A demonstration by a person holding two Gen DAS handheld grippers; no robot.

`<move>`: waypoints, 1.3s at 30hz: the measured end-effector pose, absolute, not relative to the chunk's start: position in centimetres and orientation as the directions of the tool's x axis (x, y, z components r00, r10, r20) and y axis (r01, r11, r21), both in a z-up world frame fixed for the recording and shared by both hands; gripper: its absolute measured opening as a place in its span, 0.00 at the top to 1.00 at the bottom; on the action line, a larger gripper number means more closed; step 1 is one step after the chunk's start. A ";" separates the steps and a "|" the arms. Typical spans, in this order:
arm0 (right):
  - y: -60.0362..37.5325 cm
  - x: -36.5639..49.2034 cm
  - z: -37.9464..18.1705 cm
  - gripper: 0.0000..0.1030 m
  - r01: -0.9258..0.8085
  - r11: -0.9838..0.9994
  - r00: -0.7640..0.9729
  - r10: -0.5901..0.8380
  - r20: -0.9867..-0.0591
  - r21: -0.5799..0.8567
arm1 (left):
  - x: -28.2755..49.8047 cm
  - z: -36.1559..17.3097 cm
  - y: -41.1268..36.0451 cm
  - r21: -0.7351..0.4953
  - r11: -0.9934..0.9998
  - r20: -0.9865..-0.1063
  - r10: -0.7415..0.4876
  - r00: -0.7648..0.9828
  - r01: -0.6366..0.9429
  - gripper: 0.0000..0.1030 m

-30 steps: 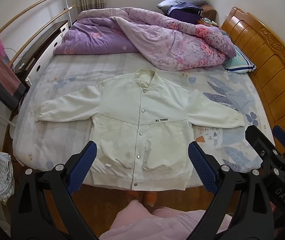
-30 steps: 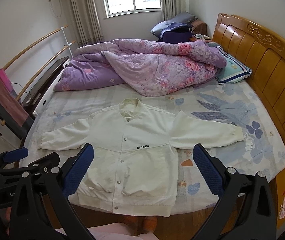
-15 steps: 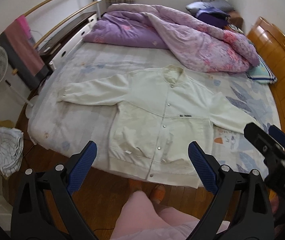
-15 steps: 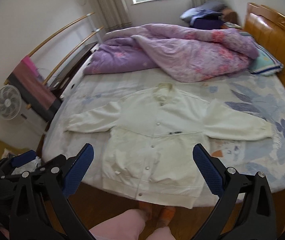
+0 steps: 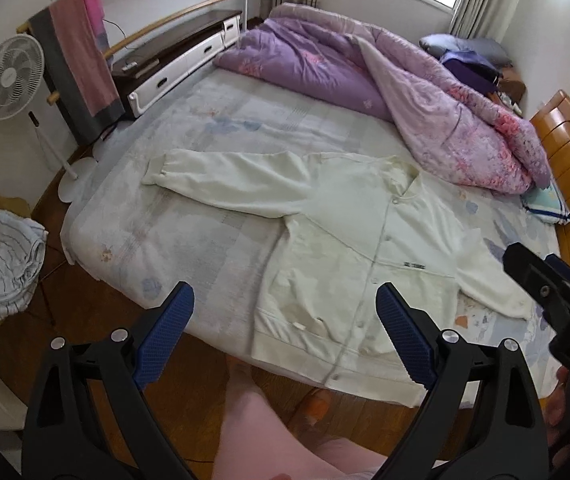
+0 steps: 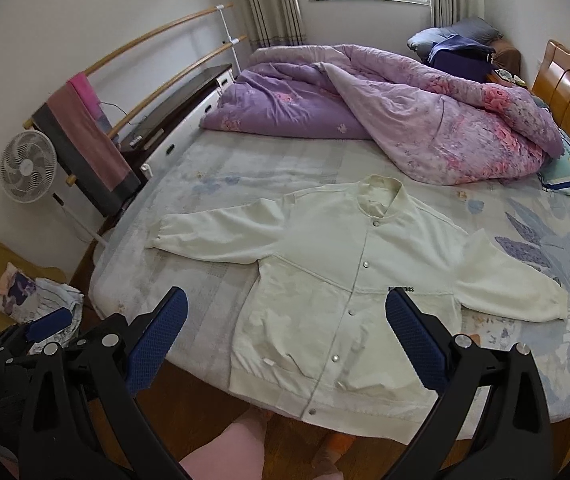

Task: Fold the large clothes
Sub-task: 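Move both grippers down toward the jacket sleeve cuff and body, then grasp the sleeve cuff with the left gripper while the right gripper pins the jacket body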

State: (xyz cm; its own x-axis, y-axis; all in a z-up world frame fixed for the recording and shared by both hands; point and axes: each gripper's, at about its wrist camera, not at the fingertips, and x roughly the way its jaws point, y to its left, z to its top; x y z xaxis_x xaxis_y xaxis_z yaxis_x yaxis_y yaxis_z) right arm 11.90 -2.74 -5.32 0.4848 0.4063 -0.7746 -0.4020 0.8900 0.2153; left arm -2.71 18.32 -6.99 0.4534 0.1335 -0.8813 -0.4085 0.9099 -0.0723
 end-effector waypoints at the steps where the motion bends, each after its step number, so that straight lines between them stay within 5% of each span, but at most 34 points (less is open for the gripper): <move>1: -1.8 12.4 -5.6 0.07 -0.392 0.895 0.481 0.398 -0.781 0.214 | -2.1 -7.4 19.6 -0.067 0.913 -0.885 0.131 0.446 -0.402 0.11; 8: 7.0 18.2 -9.6 0.07 -0.266 0.943 0.419 0.298 -0.858 0.198 | 3.8 -11.2 30.9 -0.122 0.919 -0.912 0.044 0.407 -0.374 0.13; 10: 9.1 19.8 -10.8 0.07 -0.248 0.954 0.400 0.260 -0.879 0.169 | 5.8 -12.7 33.6 -0.127 0.925 -0.926 0.018 0.376 -0.358 0.29; 23: 17.5 29.1 -22.8 0.07 -0.186 0.983 0.261 0.049 -0.964 0.000 | 15.1 -29.5 49.4 -0.299 0.807 -0.946 -0.180 0.270 -0.509 0.23; 31: 20.3 32.8 -30.2 0.07 -0.235 0.968 0.148 -0.052 -0.988 -0.087 | 17.4 -41.0 58.2 -0.248 0.645 -0.969 -0.168 0.182 -0.723 0.20; 39: 21.9 34.8 -34.5 0.07 -0.254 0.962 0.074 -0.088 -0.993 -0.104 | 16.5 -47.0 65.4 -0.234 0.459 -0.971 -0.158 0.181 -0.857 0.17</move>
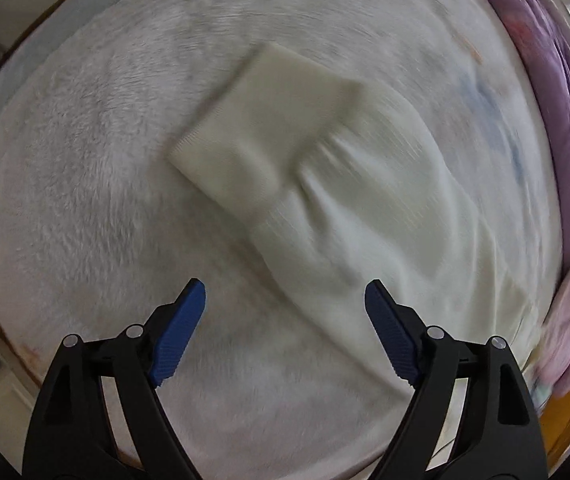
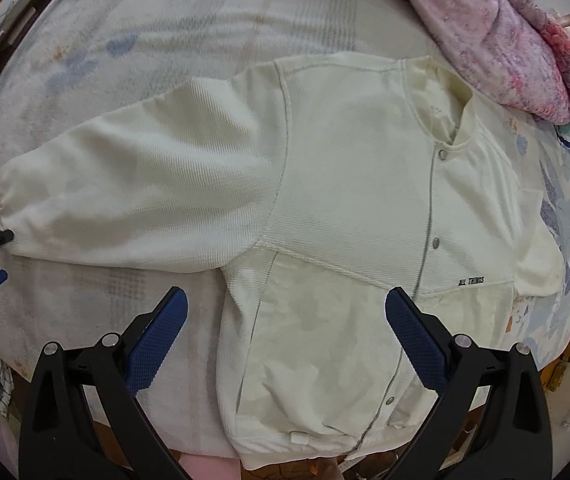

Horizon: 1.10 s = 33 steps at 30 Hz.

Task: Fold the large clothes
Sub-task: 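Grasp the sleeve cuff with the left gripper while the right gripper pins the jacket body, then lift and carry the sleeve across the jacket body with the left gripper while the right holds the body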

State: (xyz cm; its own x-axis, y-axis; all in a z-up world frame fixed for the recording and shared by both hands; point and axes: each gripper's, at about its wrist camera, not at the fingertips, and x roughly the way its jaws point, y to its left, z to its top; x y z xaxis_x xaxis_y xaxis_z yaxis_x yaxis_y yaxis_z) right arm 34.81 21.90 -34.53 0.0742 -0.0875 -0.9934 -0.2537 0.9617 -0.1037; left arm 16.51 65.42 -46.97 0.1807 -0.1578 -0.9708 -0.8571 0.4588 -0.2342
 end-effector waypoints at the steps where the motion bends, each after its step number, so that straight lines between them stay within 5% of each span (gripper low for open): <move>1: 22.2 34.8 -34.8 0.07 -0.258 0.960 0.071 -0.090 -0.993 -0.106 | 16.5 -47.6 66.1 -0.235 0.434 -0.970 -0.167 0.179 -0.870 0.12; 10: 24.3 35.7 -37.3 0.07 -0.323 0.936 0.058 -0.130 -0.990 -0.141 | 14.1 -51.2 71.7 -0.344 0.114 -0.926 -0.205 0.317 -0.932 0.14; 11: 24.3 35.9 -37.6 0.07 -0.329 0.934 0.063 -0.124 -0.990 -0.138 | 14.2 -51.1 72.0 -0.348 0.115 -0.927 -0.195 0.322 -0.931 0.19; 13: 24.5 36.5 -38.2 0.07 -0.350 0.925 0.101 -0.121 -0.988 -0.149 | 14.4 -49.9 72.2 -0.377 0.175 -0.924 -0.142 0.356 -0.909 0.58; 14: 24.6 36.9 -38.4 0.07 -0.358 0.918 0.134 -0.131 -0.982 -0.171 | 14.7 -48.5 71.8 -0.356 0.212 -0.934 -0.101 0.342 -0.910 0.62; 15: 24.4 37.5 -38.6 0.07 -0.358 0.914 0.180 -0.133 -0.975 -0.191 | 14.8 -47.9 71.8 -0.341 0.232 -0.940 -0.079 0.331 -0.911 0.77; 18: 23.6 38.9 -39.3 0.09 -0.345 0.930 0.190 -0.066 -0.980 -0.129 | 15.5 -44.8 71.9 -0.327 0.310 -0.940 -0.011 0.340 -0.893 0.91; 20: 22.7 39.9 -40.1 0.20 -0.319 0.943 0.167 -0.041 -0.985 -0.094 | 15.5 -43.2 71.9 -0.340 0.336 -0.929 0.023 0.368 -0.879 0.91; 22: 21.9 40.8 -40.9 0.55 -0.301 0.953 0.115 0.012 -0.993 -0.023 | 15.6 -41.3 71.1 -0.342 0.366 -0.920 0.058 0.388 -0.865 0.91; 27: 19.5 41.7 -42.7 0.92 -0.211 0.970 0.034 0.129 -0.991 0.119 | 17.5 -36.4 68.7 -0.284 0.477 -0.905 0.153 0.397 -0.832 0.92; 33: 18.2 41.4 -47.6 0.97 -0.126 0.937 -0.104 0.315 -0.943 0.327 | 20.7 -28.8 63.1 -0.187 0.651 -0.840 0.282 0.463 -0.736 0.92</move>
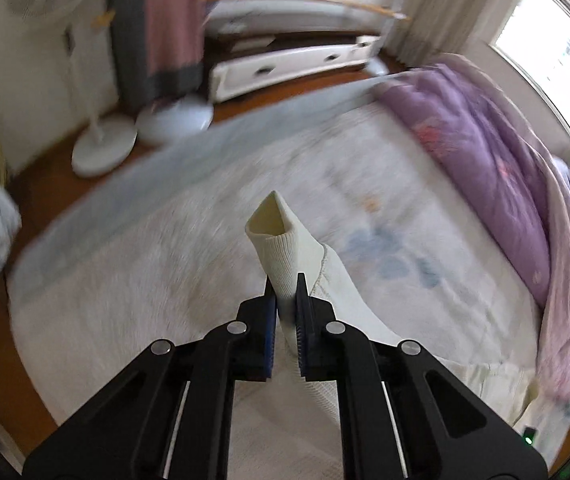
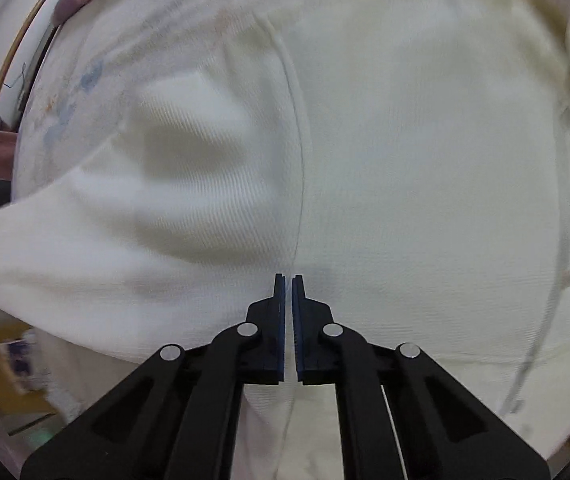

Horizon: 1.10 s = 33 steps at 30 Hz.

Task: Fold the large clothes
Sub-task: 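Lift and carry the sleeve across the jacket body with the left gripper while the right holds the body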

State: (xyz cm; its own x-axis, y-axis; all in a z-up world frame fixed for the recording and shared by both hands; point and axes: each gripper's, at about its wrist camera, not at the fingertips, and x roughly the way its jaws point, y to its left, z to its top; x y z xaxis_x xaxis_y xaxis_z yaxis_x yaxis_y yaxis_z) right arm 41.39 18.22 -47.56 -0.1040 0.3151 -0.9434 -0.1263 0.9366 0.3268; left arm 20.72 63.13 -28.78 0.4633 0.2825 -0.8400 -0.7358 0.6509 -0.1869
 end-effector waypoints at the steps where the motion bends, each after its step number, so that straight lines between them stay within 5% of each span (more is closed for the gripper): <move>1: 18.5 41.2 -48.2 0.97 -0.135 0.936 -0.110 0.311 -0.944 0.324 | 21.4 -27.1 61.8 -0.188 0.677 -0.823 0.288 0.490 -0.712 0.92; 8: 16.4 41.6 -49.8 1.00 0.017 0.899 -0.089 0.437 -0.895 0.437 | 26.5 -19.0 51.2 -0.140 0.813 -0.761 0.277 0.587 -0.565 0.92; 15: 15.8 42.4 -50.3 1.00 0.030 0.877 -0.109 0.480 -0.870 0.480 | 32.4 -16.2 38.5 -0.094 0.909 -0.760 0.199 0.619 -0.407 0.92; 33: 4.7 39.7 -51.6 0.98 0.257 0.627 -0.084 0.772 -0.629 0.735 | 39.9 -25.9 8.3 0.132 0.991 -0.816 0.102 0.569 0.011 0.91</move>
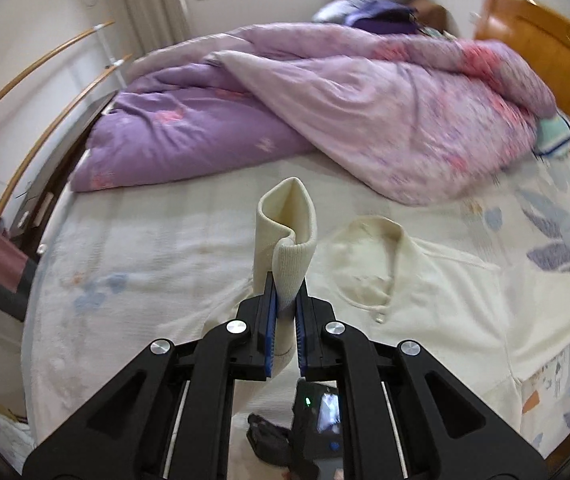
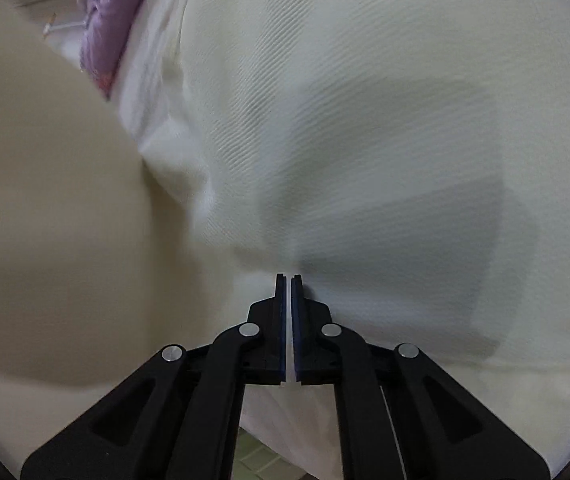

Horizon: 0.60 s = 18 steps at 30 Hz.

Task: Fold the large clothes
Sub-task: 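Lift and carry the sleeve across the jacket body with the left gripper while the right holds the body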

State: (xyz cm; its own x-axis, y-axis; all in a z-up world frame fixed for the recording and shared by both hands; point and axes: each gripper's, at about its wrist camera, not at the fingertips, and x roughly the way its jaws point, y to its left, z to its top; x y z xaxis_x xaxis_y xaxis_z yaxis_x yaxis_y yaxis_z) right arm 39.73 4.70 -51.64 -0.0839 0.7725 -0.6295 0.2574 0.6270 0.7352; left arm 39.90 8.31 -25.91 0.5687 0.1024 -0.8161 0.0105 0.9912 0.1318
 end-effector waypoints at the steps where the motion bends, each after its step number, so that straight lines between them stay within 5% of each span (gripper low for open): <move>1: 2.6 38.9 -51.4 0.98 0.243 0.649 -0.094 0.756 -0.648 0.721 | 40.1 -26.7 7.0 0.137 0.990 -0.819 0.101 0.564 0.023 0.91; 12: -22.6 31.5 -46.8 0.98 0.416 0.739 0.103 0.540 -0.835 0.529 | 40.3 -36.6 -3.4 0.110 0.975 -0.885 0.008 0.466 0.191 0.91; 18: -28.3 30.6 -44.1 0.98 0.489 0.764 0.162 0.394 -0.905 0.421 | 38.7 -42.6 -8.9 0.074 0.953 -0.926 -0.043 0.376 0.292 0.91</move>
